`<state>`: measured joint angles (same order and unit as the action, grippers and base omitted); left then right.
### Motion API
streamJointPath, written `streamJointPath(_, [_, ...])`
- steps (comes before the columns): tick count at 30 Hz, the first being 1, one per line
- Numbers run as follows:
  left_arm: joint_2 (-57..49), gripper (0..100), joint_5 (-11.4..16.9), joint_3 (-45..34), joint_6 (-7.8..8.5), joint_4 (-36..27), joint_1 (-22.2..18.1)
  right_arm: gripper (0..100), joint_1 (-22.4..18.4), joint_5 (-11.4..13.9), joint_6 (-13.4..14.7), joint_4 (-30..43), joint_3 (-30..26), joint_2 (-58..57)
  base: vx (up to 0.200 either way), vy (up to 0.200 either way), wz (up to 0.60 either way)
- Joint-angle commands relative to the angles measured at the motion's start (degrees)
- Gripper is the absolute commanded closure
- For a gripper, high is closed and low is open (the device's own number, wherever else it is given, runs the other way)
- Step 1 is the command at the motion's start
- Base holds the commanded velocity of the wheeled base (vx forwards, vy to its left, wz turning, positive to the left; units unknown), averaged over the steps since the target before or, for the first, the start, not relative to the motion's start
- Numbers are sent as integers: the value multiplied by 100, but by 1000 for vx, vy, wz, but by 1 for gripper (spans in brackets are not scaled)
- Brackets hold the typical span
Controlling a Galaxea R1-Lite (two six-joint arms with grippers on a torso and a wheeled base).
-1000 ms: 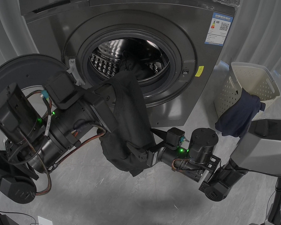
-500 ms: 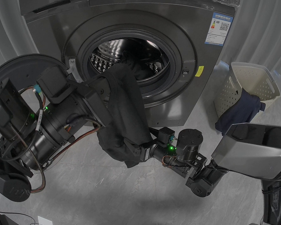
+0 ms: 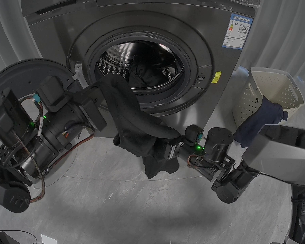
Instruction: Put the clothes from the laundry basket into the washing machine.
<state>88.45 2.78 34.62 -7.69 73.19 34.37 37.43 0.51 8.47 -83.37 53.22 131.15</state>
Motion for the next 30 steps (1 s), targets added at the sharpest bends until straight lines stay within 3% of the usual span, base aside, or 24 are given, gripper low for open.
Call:
streamJointPath(1, [172, 100, 38, -430, 49, 11, -536, 100, -174, -7, 5, 31, -198, -775, 0, 0, 0])
streamJointPath(13, [1200, 100, 74, -1493, 57, 134, -606, 100, -42, -7, 23, 49, -972, -2058, 0, 0, 0])
streamJointPath(19, [2079, 100, 82, -1696, 49, 1162, -589, 100, -16, -16, 14, 23, -1112, -2216, 0, 0, 0])
streamJointPath(20, [2185, 0, 82, -1757, 31, 1347, -589, 100, -25, -16, 14, 14, -1112, -2225, 0, 0, 0])
streamJointPath(30, [2431, 0, 91, -2645, 40, 1575, -105, 100, -69, -7, 32, -4, -1016, -2207, 0, 0, 0])
